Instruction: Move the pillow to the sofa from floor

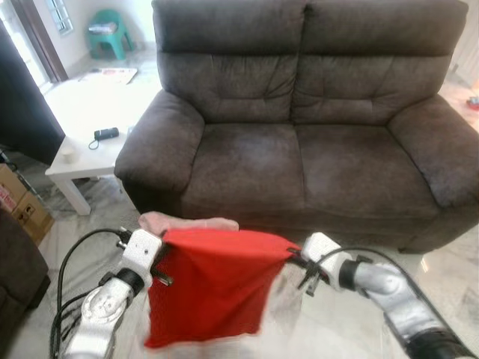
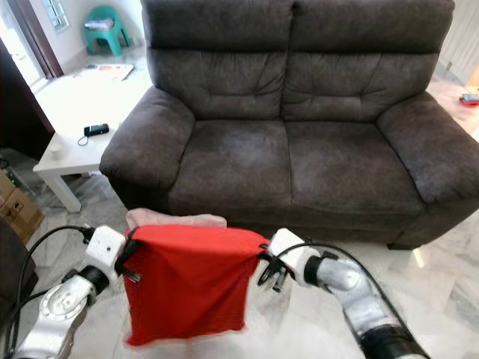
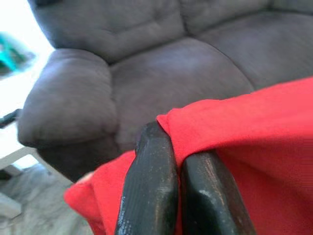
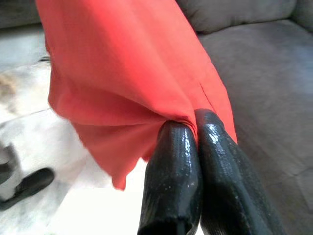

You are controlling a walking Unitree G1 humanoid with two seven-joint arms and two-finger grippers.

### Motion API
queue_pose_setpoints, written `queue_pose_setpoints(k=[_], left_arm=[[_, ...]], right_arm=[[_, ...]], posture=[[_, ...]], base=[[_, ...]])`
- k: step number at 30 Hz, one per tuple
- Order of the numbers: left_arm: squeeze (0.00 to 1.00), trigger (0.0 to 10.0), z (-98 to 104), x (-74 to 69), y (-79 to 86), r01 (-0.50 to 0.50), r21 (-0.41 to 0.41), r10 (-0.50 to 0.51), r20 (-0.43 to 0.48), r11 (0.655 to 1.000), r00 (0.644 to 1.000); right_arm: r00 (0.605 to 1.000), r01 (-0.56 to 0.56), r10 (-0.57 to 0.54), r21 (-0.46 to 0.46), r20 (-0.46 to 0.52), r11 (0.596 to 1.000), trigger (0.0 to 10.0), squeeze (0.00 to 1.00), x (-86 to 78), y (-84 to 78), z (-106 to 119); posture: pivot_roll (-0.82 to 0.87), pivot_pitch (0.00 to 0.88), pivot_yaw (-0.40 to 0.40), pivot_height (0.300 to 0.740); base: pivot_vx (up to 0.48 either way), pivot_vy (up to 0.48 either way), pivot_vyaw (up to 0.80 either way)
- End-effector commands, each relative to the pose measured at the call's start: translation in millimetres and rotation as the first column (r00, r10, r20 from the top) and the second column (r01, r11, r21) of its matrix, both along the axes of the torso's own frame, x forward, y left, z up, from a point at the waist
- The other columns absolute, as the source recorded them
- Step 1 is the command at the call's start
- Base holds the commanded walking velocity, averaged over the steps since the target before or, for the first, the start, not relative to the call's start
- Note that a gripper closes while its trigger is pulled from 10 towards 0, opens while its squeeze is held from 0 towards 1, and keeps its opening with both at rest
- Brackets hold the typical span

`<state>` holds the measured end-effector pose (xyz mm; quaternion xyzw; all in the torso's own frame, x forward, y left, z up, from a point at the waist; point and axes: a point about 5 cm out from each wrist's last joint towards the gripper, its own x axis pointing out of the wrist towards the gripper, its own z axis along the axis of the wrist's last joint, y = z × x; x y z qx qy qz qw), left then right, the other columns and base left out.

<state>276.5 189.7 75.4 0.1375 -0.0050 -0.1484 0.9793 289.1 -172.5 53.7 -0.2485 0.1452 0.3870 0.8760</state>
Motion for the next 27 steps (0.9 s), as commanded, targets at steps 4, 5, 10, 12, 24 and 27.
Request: queue_pose_setpoints(k=[4,5,10,12,24,27], left_arm=[[0.00,10.0,26,9.6,4.5,-0.152,-0.081,0.161,0.122,0.985,0.979],[0.00,10.0,29,11.0,-1.3,-0.191,-0.114,0.206,0.134,0.975,0.969],[0.00,10.0,35,16.0,-21.1,-0.215,-0.168,0.242,0.164,0.962,0.956],[0.00,10.0,38,17.2,-28.8,-0.204,-0.170,0.234,0.179,0.964,0.956],[0.00,10.0,57,20.9,-20.8,-0.251,-0.167,0.287,0.243,0.953,0.927],[0.00,10.0,57,21.8,-21.9,-0.254,-0.174,0.291,0.238,0.952,0.927]], right_arm=[[0.944,0.266,-0.289,0.151,0.161,0.952,10.0,0.00,14.0,-12.9,18],[0.886,0.368,-0.431,0.306,0.172,0.878,10.0,0.00,14.2,-9.4,24],[0.791,0.453,-0.591,0.498,0.158,0.739,10.0,0.00,13.5,0.6,34],[0.775,0.454,-0.614,0.542,0.152,0.707,10.0,0.00,13.8,5.1,37],[0.788,0.418,-0.600,0.595,0.139,0.686,10.0,0.00,-0.1,22.2,36],[0.787,0.419,-0.603,0.603,0.131,0.679,10.0,0.00,-0.9,26.2,35]], posture=[[0.04,0.036,-0.013,0.740],[0.04,0.042,-0.011,0.740],[0.04,0.042,-0.009,0.740],[0.04,0.038,-0.008,0.740],[0.05,0.000,-0.005,0.740],[0.04,0.000,0.002,0.740]], base=[[0.000,0.000,0.00],[0.000,0.000,0.00],[0.000,0.000,0.00],[0.000,0.000,0.00],[0.000,0.000,0.00],[0.000,0.000,0.00]])
